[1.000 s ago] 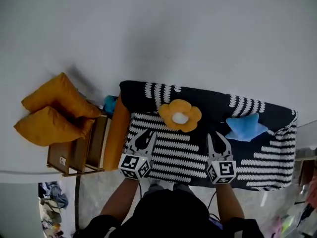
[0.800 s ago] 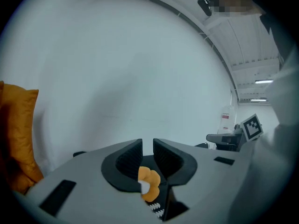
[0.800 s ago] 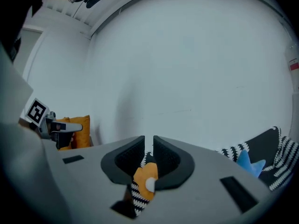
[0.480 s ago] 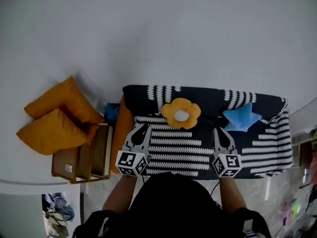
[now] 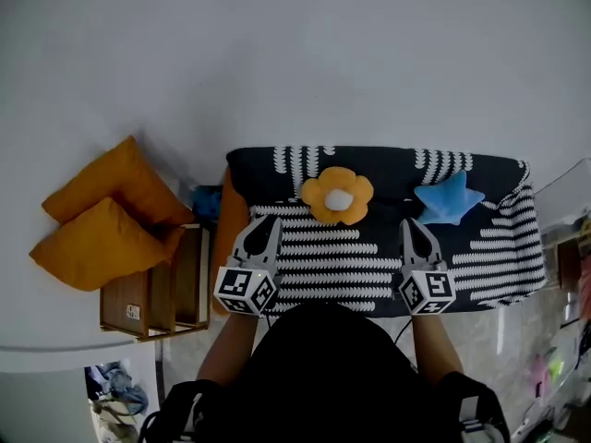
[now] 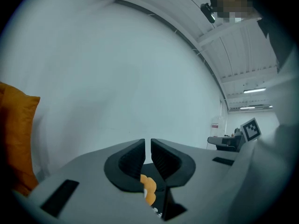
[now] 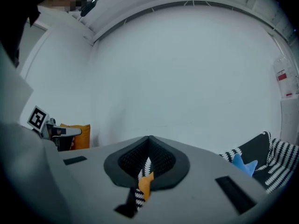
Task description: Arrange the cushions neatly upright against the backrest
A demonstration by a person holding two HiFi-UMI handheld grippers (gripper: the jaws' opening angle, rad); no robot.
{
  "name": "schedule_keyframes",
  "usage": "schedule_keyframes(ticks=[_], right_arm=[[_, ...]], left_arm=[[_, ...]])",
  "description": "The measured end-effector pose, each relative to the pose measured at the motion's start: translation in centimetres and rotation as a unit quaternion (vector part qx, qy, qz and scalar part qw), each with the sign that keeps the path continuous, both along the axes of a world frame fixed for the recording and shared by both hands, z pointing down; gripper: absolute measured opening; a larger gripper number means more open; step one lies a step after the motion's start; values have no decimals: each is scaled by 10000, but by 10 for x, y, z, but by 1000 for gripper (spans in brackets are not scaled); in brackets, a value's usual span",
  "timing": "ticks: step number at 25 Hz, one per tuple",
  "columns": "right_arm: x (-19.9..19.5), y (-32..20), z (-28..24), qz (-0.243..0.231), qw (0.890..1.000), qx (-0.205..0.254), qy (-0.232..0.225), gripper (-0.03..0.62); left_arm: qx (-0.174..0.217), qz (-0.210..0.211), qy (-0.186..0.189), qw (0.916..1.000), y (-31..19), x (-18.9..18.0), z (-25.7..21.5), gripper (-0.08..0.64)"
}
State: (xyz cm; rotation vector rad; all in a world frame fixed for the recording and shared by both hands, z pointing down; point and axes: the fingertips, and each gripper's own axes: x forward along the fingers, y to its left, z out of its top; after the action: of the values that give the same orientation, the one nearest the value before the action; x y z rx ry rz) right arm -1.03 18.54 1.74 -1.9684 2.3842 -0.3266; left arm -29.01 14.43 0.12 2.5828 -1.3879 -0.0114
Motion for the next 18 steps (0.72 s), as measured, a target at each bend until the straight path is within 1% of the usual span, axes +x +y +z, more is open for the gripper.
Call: schedule_keyframes(ticks=[4,10,18], right_arm=[[-8,-2,-3,-44,10000,50,8,28],[-2,-8,0,37,10000,59,-33,28],[7,-15,16,37,9999,-92,-60,28]], left_arm=[[-39,-32,160,9999,-4,-4,-3,51],[17,16,-115,9999,-4,-1,2,51],[-68,34,-80,9999,-9,6,8,51]])
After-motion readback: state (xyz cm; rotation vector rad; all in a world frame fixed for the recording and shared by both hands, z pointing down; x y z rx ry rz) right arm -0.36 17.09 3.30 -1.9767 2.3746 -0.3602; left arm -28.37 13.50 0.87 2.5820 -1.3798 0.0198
